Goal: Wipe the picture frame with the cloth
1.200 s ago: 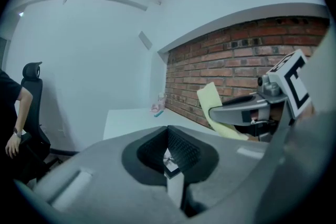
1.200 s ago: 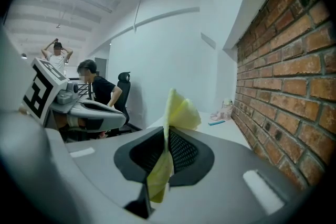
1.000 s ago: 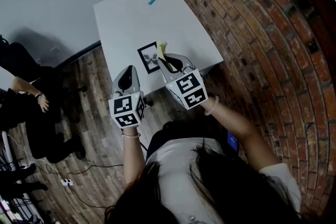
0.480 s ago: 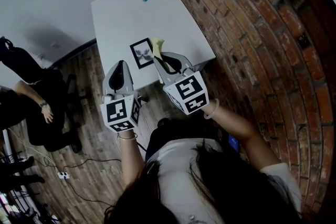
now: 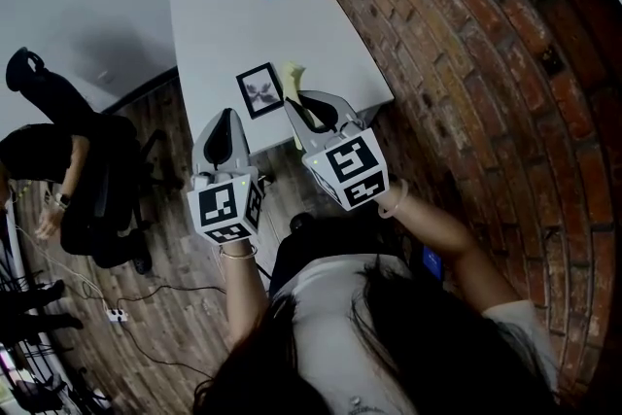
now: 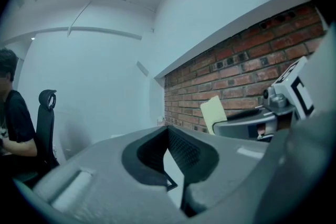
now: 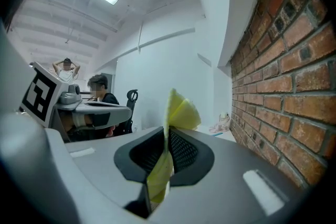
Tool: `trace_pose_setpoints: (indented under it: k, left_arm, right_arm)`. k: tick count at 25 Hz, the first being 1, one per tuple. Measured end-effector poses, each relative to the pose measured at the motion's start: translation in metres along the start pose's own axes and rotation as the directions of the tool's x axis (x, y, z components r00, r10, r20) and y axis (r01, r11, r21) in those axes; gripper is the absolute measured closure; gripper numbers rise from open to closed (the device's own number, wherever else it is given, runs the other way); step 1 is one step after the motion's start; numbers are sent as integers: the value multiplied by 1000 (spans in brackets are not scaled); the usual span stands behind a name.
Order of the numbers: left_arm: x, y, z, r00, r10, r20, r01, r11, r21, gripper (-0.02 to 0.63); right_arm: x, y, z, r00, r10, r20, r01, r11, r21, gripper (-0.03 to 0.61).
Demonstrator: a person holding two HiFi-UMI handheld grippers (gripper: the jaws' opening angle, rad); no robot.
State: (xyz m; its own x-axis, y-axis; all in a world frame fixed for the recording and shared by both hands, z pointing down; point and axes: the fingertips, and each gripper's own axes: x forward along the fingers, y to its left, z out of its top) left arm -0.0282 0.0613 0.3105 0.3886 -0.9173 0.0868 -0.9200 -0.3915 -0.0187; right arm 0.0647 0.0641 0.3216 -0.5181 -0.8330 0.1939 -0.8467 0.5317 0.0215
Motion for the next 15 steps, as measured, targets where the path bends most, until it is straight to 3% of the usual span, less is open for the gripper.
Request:
trace_pose_setpoints:
  k: [15]
  left_arm:
    - [-1,-3,-1,1000,-3,-1,3,1000,-9,614]
  right_arm:
    - [0,1,3,1000,1,6,-1,1000,-7,551]
